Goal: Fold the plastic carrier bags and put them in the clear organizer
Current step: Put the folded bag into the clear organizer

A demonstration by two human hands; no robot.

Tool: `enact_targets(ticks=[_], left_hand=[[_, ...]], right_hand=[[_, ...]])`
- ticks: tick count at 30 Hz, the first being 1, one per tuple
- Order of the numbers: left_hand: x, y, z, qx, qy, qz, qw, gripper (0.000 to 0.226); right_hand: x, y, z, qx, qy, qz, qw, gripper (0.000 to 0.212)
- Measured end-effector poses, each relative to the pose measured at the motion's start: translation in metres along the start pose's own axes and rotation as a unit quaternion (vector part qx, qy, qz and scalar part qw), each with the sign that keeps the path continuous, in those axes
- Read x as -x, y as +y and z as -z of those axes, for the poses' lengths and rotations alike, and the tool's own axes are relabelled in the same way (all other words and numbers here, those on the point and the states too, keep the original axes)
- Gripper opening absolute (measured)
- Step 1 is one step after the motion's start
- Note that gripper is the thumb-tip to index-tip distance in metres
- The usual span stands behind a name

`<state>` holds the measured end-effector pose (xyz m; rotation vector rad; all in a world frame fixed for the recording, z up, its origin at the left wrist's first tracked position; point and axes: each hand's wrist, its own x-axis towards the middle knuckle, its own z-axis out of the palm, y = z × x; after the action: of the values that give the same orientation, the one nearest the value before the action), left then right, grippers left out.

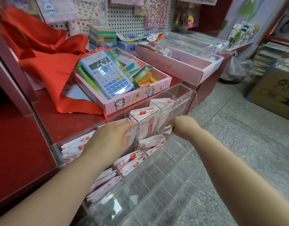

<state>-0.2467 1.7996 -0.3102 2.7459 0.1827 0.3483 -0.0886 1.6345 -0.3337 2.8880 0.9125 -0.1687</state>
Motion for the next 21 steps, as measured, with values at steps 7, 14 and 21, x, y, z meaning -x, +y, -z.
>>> enact_targets(ticks=[7, 14, 21], left_hand=[[0.000, 0.001, 0.001, 0.006, -0.012, 0.009, 1.000, 0.041], [0.000, 0.002, 0.003, -0.004, -0.013, 0.015, 1.000, 0.041], [-0.001, 0.002, 0.002, -0.004, -0.008, 0.015, 1.000, 0.041]], right_hand=[[-0.002, 0.017, -0.006, -0.313, -0.022, 0.005, 0.950, 0.029], [0.015, 0.019, -0.002, -0.354, -0.040, -0.018, 0.934, 0.022], [0.007, 0.005, -0.014, -0.130, -0.020, 0.006, 0.991, 0.027]])
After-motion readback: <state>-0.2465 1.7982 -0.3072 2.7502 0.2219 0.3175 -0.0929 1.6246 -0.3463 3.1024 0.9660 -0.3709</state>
